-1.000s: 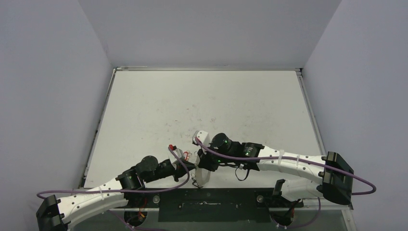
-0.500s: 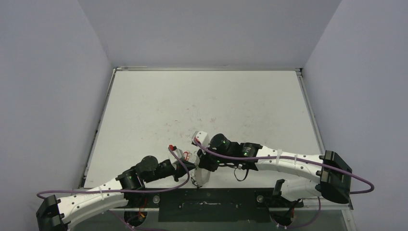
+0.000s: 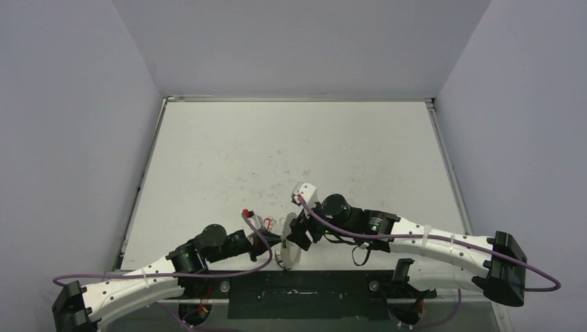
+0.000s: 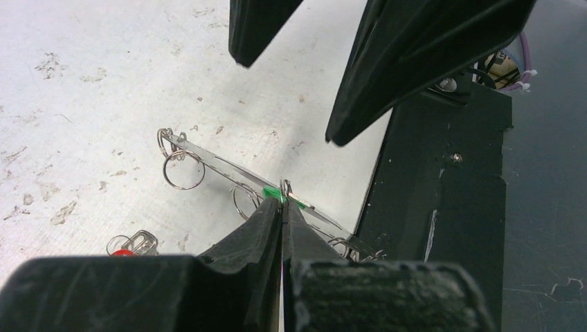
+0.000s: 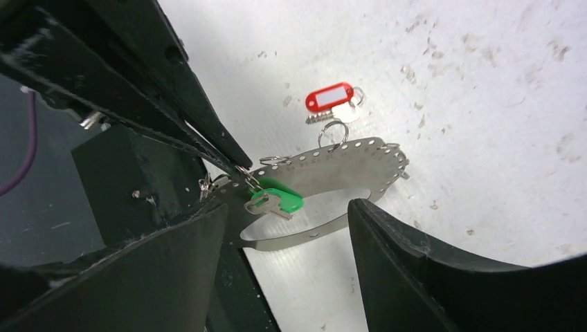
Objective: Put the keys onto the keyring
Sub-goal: Insert the key onto the keyring.
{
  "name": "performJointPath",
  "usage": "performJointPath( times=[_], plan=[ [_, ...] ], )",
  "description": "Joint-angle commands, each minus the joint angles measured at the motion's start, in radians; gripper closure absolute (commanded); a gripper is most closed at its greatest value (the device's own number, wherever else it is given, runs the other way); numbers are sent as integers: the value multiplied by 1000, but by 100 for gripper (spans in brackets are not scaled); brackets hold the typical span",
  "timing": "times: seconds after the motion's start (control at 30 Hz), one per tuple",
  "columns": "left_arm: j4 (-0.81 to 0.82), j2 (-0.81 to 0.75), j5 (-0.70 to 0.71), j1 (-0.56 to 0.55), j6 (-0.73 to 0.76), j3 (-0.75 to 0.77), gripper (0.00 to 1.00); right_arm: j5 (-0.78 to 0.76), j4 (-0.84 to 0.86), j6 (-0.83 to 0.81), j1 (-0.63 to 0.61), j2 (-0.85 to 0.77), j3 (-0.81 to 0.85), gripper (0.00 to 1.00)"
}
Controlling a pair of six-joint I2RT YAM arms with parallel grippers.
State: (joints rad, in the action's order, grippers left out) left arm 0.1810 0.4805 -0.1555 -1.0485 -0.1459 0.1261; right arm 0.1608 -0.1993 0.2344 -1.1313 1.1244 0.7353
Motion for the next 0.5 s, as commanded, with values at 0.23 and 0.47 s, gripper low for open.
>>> performJointPath(
  times=[0.23,0.47],
  plan=[
    [130,-43,-86,-5,56,-6,100,213,485,-332,5,-244,-281,34],
    [152,-46,-112,-5,61,-8,100,307,619,-425,2,-171,-320,46]
  ],
)
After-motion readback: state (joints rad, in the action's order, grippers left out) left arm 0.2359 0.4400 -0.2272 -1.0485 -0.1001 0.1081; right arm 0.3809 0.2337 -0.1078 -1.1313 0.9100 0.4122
